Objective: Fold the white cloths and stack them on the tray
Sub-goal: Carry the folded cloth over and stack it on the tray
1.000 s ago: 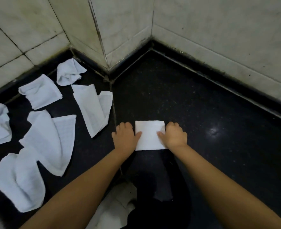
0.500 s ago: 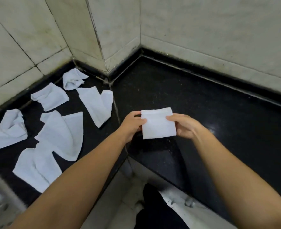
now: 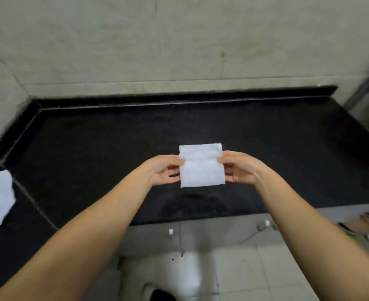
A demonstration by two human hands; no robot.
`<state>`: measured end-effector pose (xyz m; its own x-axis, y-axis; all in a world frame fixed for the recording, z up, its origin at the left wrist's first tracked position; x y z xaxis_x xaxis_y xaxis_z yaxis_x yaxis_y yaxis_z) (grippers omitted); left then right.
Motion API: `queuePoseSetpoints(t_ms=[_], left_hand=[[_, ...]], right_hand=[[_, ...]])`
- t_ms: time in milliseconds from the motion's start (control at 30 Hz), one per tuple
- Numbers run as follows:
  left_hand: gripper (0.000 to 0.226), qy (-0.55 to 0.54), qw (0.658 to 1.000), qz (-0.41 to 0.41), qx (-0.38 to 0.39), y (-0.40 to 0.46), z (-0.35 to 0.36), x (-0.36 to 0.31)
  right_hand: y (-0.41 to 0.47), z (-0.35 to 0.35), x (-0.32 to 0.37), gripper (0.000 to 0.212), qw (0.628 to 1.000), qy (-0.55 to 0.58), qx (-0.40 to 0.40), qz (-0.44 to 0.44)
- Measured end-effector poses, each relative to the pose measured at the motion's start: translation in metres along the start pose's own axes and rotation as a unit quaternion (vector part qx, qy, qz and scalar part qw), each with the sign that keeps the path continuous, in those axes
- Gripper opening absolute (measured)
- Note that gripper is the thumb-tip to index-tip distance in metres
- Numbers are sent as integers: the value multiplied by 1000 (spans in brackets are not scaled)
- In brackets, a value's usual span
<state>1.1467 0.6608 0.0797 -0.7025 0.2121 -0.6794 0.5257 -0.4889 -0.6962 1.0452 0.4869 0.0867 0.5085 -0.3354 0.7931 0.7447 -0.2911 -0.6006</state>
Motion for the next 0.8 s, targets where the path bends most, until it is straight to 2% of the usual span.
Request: queuePoseSetpoints(t_ms=[200, 400, 600, 800], left_hand=[[16, 104, 984, -40, 141, -2, 243, 75], [20, 169, 954, -74, 236, -34, 470, 168], [18, 224, 931, -82, 277, -47, 617, 204], [17, 241, 923, -44, 296, -14, 739, 182]], right_hand=[[-131, -226, -54, 17, 985, 108, -134, -23], [-267, -414, -117, 20, 944, 231, -232, -33], [-336, -541, -133, 20, 912, 270, -299, -70], [-336, -653, -93, 19, 907, 256, -317, -105]])
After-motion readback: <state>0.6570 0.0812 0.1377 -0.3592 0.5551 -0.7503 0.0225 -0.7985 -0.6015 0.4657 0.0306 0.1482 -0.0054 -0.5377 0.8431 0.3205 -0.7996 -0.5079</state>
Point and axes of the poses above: each hand's wrist, its own y-axis towards the middle knuckle, its own z-axis out of the palm, x = y × z, the point moved 7 cm from there along y, towards the middle knuckle, and after that the axes turned 5 degrees about -x, right-handed, at the moved point
